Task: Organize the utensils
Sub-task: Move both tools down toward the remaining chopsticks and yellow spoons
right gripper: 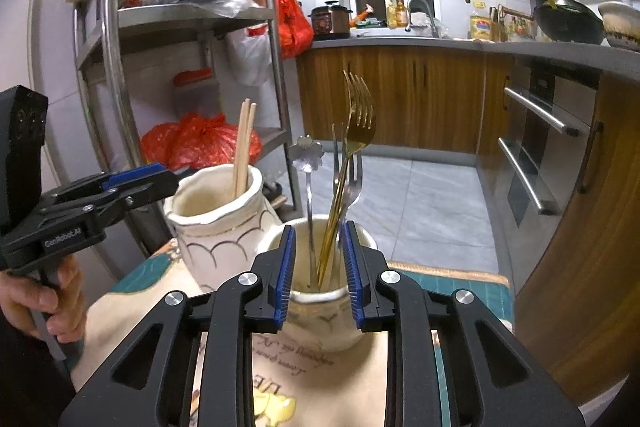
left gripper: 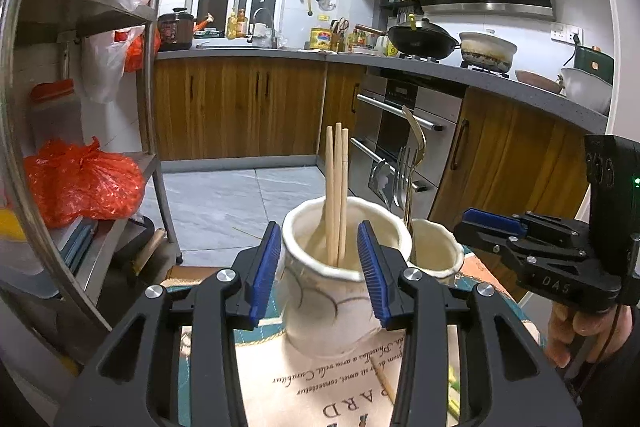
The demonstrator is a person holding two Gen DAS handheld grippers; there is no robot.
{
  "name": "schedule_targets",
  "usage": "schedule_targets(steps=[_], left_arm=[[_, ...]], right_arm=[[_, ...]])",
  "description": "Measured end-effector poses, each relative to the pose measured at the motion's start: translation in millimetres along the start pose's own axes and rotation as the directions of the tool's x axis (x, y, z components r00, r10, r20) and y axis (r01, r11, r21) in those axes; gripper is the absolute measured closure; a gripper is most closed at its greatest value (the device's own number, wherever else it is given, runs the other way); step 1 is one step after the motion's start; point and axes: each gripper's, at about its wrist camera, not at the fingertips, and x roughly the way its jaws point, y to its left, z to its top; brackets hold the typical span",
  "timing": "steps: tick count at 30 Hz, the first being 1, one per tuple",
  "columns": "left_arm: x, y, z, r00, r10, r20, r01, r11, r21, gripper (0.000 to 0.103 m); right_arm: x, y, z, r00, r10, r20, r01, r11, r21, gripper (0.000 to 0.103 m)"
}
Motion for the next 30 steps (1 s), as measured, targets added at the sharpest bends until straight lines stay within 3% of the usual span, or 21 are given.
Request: schedule_targets(steps=[7,17,22,30], left_arm=[[-20,3,-15,1.000,0.006,-0.024,-0.007,1.000,-0.030,0.063],[-30,3,-52,0.992,-0.009,-0.129,0.001,0.998,-0.066,0.063],[-19,-12,-78,0.973,-0.045,-0.225,0.032,0.998,-0.061,0.063],[3,-41,-105,0.930,-0.091,-0.356,0.089,0.996,-0.022,0.070]], right_arm=[[-22,10,-16,0.999,-0.012,-0.049,0.011,1.000,-0.022,0.077],[-29,12,-58,0.988,-0.007,-0.155,0.009,1.000,0.008,0.077],[-28,21,-79,0.973,0.026,-0.229,-0.024,1.000,0.012,0.077],[-31,42,-101,0.950,0.088,-0.301,-0.089,0.996,0.010,0.077]])
